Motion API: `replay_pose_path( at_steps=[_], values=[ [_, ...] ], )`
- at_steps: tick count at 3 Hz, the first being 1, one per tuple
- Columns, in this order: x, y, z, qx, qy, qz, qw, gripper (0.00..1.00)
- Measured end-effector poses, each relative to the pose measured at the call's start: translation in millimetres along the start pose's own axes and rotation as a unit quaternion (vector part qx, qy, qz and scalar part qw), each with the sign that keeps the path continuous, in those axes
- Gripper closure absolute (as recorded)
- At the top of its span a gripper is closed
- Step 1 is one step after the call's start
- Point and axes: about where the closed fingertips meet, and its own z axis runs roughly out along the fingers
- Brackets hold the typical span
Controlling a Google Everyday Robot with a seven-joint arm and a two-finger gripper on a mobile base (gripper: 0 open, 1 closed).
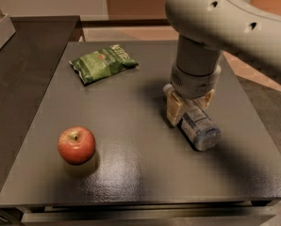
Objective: Pick blue plastic bottle
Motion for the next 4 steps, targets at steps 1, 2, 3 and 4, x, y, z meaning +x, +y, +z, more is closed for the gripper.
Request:
replay_pose_path(
  at_steps=[1, 2, 3, 4],
  values=[
    [2, -4, -7, 0.007, -0.006, 0.009, 0.9999, 0.64],
    [-1, -8, -29, 0.02, -0.028, 0.004, 0.9994, 0.88],
    [-7, -13, -67, 0.041, -0.059, -0.012, 0.9974, 1.0],
    [-13, -17, -106, 0.061, -0.088, -0.036, 0.9936, 1.0]
  ],
)
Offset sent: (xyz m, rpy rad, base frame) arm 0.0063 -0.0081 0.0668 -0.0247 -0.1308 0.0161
